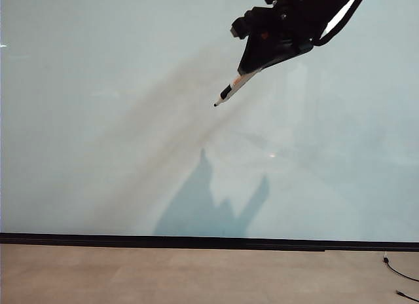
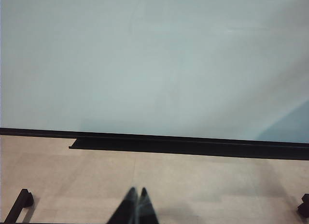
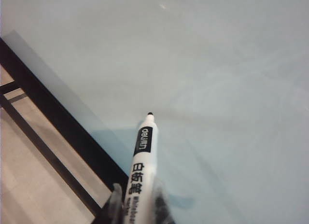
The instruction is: Pick up the pen on the shelf to the right of the whiteboard and write the letter A.
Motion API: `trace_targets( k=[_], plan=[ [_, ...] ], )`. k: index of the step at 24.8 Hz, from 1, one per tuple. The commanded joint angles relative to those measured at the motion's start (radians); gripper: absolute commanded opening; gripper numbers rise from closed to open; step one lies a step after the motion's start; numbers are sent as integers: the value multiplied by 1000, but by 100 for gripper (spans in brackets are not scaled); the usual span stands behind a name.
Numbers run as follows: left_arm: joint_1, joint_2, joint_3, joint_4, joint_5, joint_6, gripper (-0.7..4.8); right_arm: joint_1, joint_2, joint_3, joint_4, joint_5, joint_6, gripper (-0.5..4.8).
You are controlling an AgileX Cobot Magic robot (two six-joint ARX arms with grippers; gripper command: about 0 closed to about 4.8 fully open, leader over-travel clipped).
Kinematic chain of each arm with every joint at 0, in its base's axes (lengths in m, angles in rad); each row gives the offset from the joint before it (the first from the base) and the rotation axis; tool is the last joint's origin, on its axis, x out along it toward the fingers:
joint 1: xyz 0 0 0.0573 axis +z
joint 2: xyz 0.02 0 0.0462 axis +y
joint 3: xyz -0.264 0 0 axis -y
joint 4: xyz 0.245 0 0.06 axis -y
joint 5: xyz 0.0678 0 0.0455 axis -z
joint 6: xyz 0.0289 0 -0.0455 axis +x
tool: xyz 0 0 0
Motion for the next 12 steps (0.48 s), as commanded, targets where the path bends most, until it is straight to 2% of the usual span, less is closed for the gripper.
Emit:
trace_targets(
  k=[1, 12],
  plan=[
    [0, 0, 3, 5, 1, 4, -5, -11, 23, 23, 6, -6, -8, -5],
    [0, 0, 3, 5, 1, 4, -4, -46, 45, 31, 26, -34, -14, -5]
  ],
)
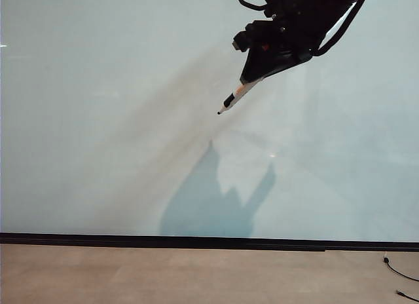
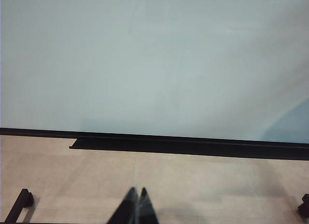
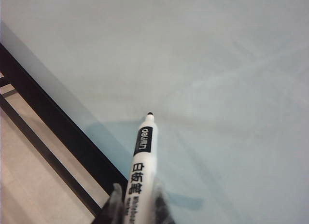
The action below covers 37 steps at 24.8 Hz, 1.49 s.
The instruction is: Pick up the pen on the shelf to the right of the whiteboard and write the letter A.
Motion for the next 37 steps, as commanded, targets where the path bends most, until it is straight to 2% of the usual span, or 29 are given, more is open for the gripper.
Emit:
trace_targets(
  k=[1, 11, 37],
  plan=[
    [0, 0, 3, 5, 1, 4, -4, -17, 2, 11, 25, -18, -4, -5],
    [0, 0, 3, 5, 0, 4, -5, -51, 47, 21, 71, -96, -3, -5],
    [0, 0, 3, 5, 1, 4, -4, -58, 57, 35, 92, -32, -3, -5]
  ],
)
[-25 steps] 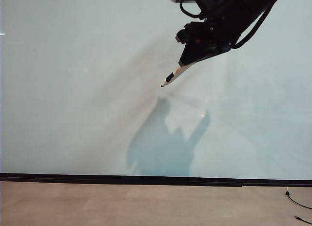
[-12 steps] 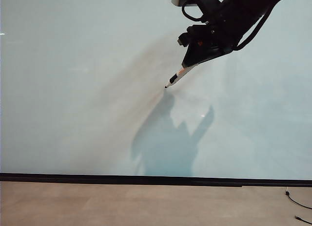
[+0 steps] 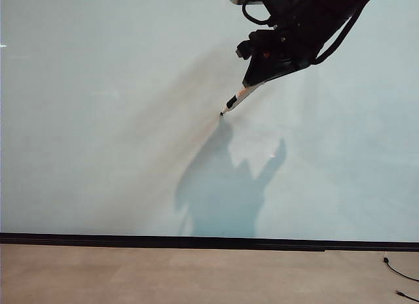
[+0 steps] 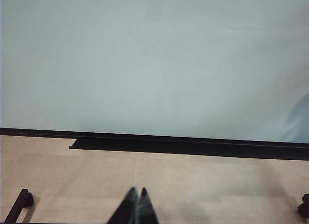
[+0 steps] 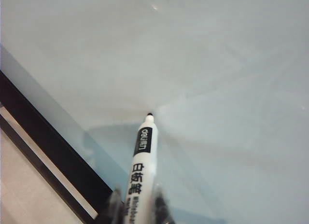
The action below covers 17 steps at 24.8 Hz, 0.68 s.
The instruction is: Pick up the pen on the shelf to the right of the whiteboard and write the letter A.
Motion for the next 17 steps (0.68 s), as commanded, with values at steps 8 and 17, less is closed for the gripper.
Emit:
trace_targets(
  k=[8, 17],
  plan=[
    [0, 0, 3, 5, 1, 4, -4, 1, -25, 5, 28, 27, -2, -5],
    [0, 0, 3, 6, 1, 4, -4, -1, -63, 5, 15, 50, -5, -5]
  ],
)
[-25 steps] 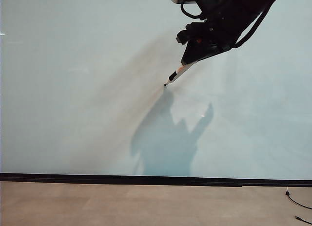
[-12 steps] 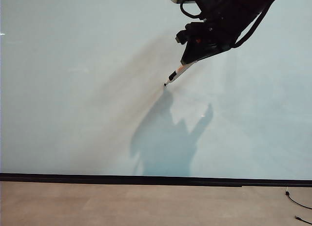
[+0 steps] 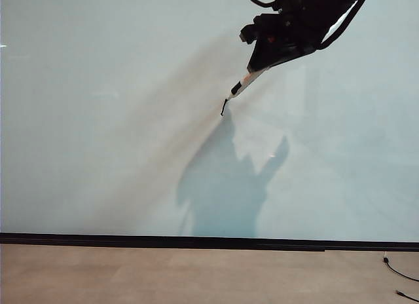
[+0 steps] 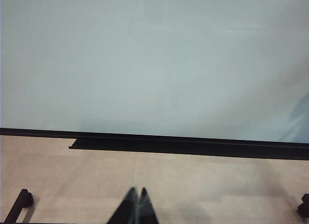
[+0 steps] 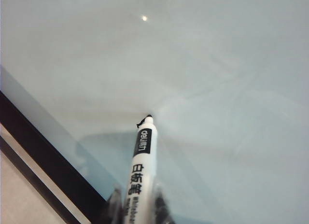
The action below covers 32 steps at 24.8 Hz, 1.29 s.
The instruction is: Pick up the pen on the shelf to the right of the whiteboard and write the letter A.
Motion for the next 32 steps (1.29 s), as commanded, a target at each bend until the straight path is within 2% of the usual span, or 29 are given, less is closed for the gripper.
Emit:
trace_targets(
  k=[1, 32],
  plan=[
    [0, 0, 3, 6, 0, 4, -4, -1, -19, 6, 17, 20, -6, -5],
    [0, 0, 3, 5, 0, 4, -4, -3, -140, 59, -2, 84, -61, -5]
  ],
)
